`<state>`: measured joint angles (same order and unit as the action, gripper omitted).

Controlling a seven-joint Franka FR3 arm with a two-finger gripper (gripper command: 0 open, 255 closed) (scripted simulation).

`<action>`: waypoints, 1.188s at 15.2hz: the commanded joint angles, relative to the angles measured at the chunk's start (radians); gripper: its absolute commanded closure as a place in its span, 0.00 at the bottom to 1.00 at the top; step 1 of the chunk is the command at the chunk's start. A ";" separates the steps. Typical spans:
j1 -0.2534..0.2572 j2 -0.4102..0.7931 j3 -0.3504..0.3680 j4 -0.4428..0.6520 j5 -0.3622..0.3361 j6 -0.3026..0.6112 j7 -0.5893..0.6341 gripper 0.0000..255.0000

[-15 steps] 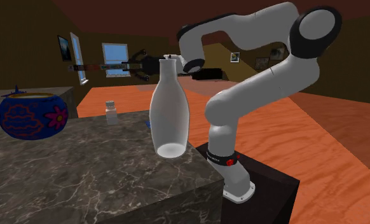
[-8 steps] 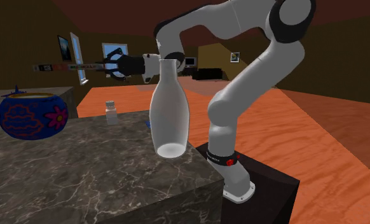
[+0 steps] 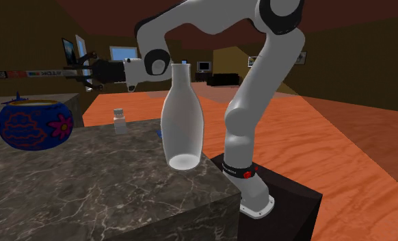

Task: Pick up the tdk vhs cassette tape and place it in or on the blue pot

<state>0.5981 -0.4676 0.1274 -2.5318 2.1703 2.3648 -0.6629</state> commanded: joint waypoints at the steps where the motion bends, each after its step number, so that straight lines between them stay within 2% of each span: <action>1: 0.005 0.067 0.031 0.066 0.042 0.025 -0.026 1.00; 14: -0.009 0.161 0.029 -0.008 0.148 -0.084 -0.204 1.00; 18: -0.009 0.161 0.029 -0.008 0.148 -0.084 -0.204 1.00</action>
<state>0.5898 -0.3065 0.1565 -2.5402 2.3177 2.2817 -0.8666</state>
